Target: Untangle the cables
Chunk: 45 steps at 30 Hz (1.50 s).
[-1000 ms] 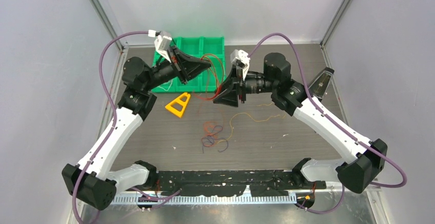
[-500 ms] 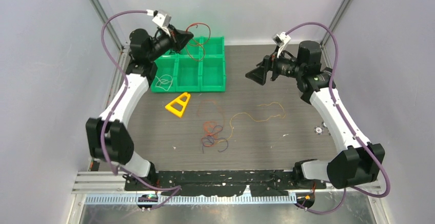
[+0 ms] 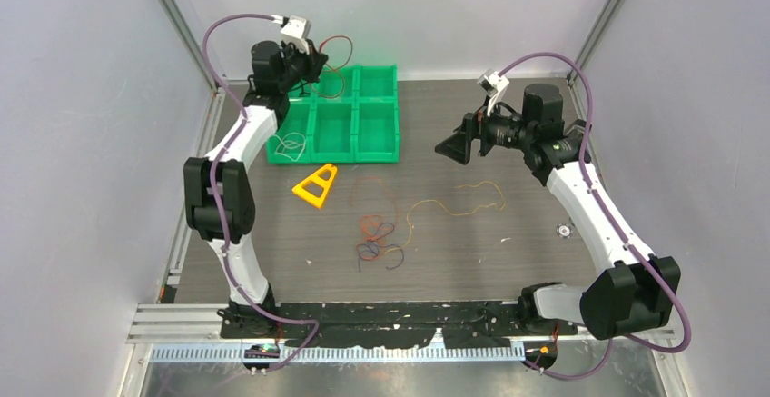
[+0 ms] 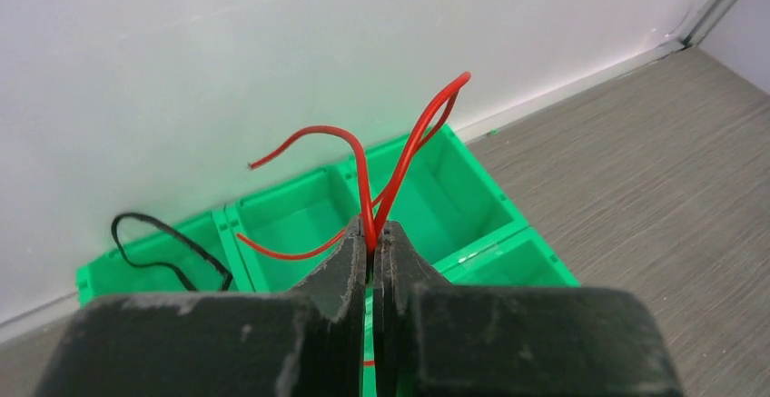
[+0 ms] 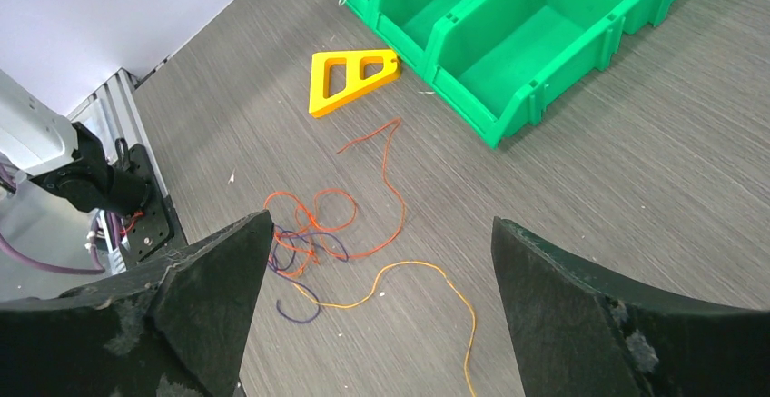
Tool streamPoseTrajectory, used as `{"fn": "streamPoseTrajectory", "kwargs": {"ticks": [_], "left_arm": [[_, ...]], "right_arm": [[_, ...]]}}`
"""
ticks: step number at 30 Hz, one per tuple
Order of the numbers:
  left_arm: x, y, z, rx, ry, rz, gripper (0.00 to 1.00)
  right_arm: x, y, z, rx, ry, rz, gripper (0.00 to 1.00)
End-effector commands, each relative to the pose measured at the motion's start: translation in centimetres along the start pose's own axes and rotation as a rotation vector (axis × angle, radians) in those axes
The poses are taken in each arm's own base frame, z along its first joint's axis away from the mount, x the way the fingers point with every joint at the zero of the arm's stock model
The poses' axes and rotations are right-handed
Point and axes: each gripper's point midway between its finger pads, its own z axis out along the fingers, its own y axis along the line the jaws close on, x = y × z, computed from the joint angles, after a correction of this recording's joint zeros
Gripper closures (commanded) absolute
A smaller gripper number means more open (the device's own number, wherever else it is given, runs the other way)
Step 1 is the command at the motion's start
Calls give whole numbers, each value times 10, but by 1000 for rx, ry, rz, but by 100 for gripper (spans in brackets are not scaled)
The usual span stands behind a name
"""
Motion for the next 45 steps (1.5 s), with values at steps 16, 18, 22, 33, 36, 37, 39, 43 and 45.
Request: {"fn": "streamPoseTrajectory", "kwargs": {"ticks": [16, 18, 22, 33, 36, 37, 39, 43, 45], "left_arm": [[1, -70, -142, -125, 325, -471, 100], [9, -74, -154, -181, 395, -507, 100], [29, -84, -167, -234, 548, -635, 100], [78, -81, -142, -322, 798, -824, 100], [89, -76, -119, -316, 818, -845, 100], [91, -73, -112, -319, 816, -847, 100], [99, -67, -98, -323, 821, -852, 100], [115, -54, -73, -321, 829, -815, 100], [119, -49, -60, -301, 818, -794, 100]], "right_arm": [[7, 10, -8, -44, 3, -15, 3], [10, 10, -6, -48, 6, -2, 3], [12, 10, -5, -54, 9, 4, 3], [18, 8, -6, -40, 24, 22, 3], [21, 5, -4, -35, 31, 30, 4], [21, 5, -3, -34, 33, 32, 4], [21, 4, -3, -33, 37, 36, 3], [24, 1, -2, -27, 45, 45, 3], [25, 1, -2, -27, 49, 49, 3]]}}
